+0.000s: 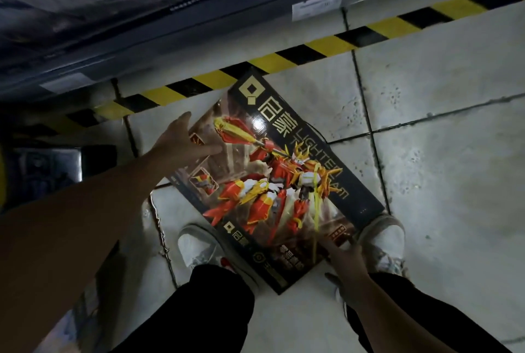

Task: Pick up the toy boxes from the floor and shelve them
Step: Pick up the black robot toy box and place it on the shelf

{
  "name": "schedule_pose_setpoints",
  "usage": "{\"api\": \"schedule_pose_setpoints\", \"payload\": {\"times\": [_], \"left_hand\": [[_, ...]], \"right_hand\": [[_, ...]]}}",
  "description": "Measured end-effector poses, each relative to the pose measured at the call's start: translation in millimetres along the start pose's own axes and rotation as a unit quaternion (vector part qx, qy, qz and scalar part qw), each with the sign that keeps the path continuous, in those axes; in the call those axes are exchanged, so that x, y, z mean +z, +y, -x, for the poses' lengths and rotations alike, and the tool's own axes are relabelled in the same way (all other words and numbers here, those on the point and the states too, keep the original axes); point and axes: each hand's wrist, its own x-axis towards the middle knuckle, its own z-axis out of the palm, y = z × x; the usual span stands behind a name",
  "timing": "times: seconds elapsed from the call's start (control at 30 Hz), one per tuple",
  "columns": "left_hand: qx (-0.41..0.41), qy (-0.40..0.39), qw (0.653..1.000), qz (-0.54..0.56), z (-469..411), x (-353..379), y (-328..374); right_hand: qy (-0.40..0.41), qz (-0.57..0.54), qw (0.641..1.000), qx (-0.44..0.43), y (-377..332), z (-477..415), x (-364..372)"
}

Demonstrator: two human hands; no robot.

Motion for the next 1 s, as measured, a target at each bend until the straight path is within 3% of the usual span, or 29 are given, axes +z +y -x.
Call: {"api": "schedule_pose_setpoints", "payload": {"times": [0.27, 0.53, 1.0], "left_hand": [[0.016, -0.044, 0.999, 0.006, -31.8, 11.9, -9.4], [0.024, 0.023, 0.999, 0.023, -13.3, -1.2, -11.8], [0.041, 0.139, 0.973, 0.178, 164.8, -129.0, 58.8]], "right_hand": [[-0.094, -0.124, 0.988, -0.005, -3.1, -19.7, 9.8], [-0.082, -0.134, 0.986, -0.053, -24.1, 0.9, 3.7], [-0.072, -0.057, 0.968, -0.232, -136.9, 186.5, -65.5]]}}
